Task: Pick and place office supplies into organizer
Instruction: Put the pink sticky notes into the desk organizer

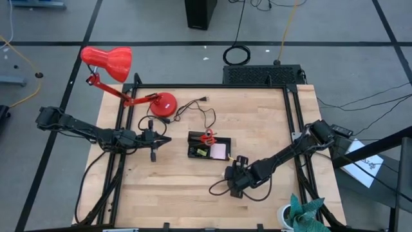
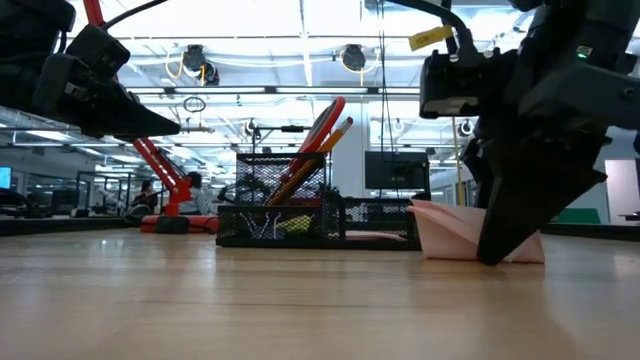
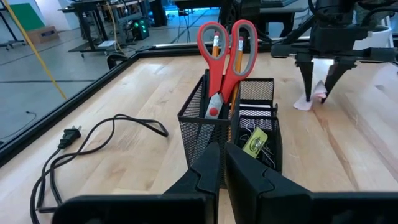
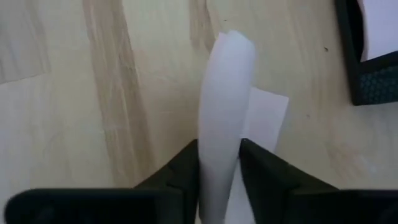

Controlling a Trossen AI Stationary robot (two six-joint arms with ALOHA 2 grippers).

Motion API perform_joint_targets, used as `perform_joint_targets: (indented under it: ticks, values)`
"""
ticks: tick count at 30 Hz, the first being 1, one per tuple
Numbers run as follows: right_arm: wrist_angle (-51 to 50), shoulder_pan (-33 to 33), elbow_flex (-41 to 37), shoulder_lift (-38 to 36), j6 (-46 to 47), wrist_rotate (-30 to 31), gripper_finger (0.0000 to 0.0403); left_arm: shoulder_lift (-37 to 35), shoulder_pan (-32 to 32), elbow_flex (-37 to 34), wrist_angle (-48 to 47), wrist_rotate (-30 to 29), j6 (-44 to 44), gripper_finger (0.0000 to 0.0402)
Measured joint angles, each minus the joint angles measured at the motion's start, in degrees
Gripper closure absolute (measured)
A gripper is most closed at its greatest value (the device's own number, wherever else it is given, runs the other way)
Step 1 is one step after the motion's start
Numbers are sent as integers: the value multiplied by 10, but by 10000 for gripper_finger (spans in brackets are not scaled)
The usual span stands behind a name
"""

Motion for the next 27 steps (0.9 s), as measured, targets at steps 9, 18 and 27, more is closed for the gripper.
perform_joint_targets:
  ticks: [9,18,27]
  values:
    - [-13,7,52,-60,-82,63,349,0,0,0,0,0,0,371]
    - [-40,1,145,-69,-240,168,354,0,0,0,0,0,3,371]
    - [-77,-85,144,-69,-357,217,354,0,0,0,-1,0,3,371]
